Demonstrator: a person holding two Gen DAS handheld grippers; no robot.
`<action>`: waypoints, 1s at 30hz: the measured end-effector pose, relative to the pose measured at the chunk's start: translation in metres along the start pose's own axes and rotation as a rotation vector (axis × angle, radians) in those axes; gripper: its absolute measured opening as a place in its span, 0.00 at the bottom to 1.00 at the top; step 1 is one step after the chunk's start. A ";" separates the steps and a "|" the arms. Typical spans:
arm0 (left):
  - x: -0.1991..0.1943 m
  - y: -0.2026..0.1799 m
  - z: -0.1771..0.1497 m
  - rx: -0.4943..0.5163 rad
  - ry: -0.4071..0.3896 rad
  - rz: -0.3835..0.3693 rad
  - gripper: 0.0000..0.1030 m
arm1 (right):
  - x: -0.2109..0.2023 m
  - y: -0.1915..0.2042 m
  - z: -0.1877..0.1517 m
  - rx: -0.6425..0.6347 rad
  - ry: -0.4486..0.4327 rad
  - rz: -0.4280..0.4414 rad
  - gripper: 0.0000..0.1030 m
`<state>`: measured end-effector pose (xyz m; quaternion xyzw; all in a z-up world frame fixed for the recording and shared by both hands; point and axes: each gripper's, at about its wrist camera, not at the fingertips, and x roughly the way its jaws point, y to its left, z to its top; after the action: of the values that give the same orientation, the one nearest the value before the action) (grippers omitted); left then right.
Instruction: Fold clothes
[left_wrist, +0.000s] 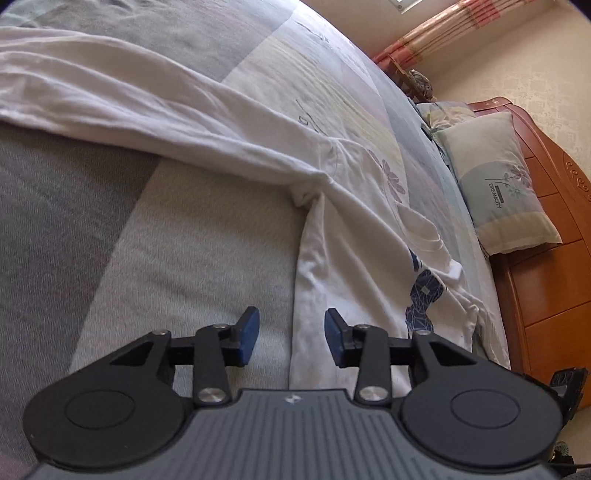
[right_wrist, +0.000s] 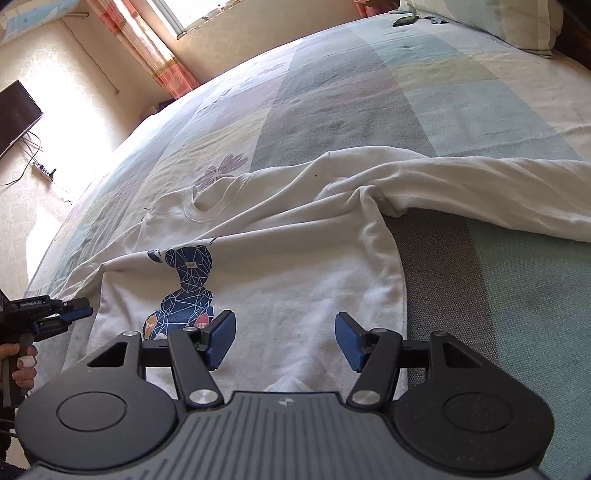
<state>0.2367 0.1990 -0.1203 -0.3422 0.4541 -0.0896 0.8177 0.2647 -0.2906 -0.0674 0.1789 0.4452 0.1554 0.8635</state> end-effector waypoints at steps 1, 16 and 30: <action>-0.003 0.003 -0.010 -0.024 0.007 -0.021 0.38 | 0.000 -0.002 -0.001 0.003 0.004 -0.004 0.64; 0.001 -0.003 -0.035 -0.070 0.035 0.025 0.06 | -0.001 -0.007 0.000 -0.021 0.017 0.031 0.65; 0.028 -0.118 -0.086 0.895 0.139 0.117 0.62 | 0.012 0.068 -0.046 -0.637 0.139 0.126 0.90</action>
<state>0.2032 0.0565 -0.0941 0.0775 0.4431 -0.2535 0.8564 0.2262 -0.2175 -0.0707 -0.0840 0.4200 0.3517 0.8324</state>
